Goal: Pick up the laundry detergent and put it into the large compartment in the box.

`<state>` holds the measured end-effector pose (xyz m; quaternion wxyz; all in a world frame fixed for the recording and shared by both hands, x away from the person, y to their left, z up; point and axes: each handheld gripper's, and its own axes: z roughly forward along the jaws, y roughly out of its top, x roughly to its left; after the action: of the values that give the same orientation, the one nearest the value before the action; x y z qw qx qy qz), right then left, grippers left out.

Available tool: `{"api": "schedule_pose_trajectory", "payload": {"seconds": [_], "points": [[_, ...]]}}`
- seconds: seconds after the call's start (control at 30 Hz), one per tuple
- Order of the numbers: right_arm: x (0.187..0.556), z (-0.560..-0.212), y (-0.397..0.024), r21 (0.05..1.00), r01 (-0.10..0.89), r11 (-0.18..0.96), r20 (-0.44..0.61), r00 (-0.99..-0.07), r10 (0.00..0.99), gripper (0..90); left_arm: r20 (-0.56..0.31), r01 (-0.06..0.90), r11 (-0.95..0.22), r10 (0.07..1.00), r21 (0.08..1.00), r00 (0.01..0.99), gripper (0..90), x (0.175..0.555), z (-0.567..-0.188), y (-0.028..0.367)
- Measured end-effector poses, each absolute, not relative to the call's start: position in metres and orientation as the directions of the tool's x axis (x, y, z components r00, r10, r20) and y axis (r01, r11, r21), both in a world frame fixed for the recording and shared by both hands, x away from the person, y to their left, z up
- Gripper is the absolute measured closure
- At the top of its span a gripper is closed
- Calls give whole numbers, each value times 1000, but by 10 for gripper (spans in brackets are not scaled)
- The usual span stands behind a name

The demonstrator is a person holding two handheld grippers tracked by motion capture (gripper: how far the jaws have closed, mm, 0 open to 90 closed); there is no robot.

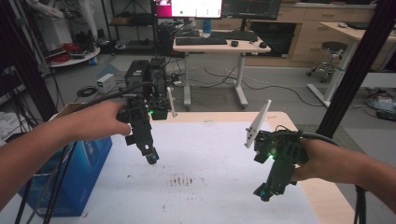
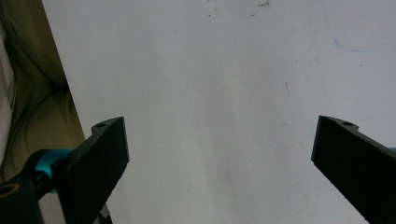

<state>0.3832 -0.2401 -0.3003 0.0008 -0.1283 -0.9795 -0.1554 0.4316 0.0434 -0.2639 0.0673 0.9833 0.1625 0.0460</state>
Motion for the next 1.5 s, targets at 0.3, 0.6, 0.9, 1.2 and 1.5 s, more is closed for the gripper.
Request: {"api": "schedule_pose_trajectory", "payload": {"seconds": [0.3,0.6,0.9,1.2,1.5], "points": [[388,-299,-242,320,256,912,32,-965,260,31,45,291,-941,303,173,952,16,435,-270,31],[390,-302,-241,314,251,916,30,-967,254,31,24,276,-940,286,201,958,16,441,-278,22],[391,-304,-240,313,257,914,34,-965,259,31,31,263,-950,271,167,962,16,444,-286,16],[392,-305,-238,313,250,916,34,-967,252,31,39,278,-946,288,166,957,16,445,-283,22],[393,-307,-238,317,247,916,36,-968,248,31,48,286,-946,296,153,954,16,447,-283,26]]}}
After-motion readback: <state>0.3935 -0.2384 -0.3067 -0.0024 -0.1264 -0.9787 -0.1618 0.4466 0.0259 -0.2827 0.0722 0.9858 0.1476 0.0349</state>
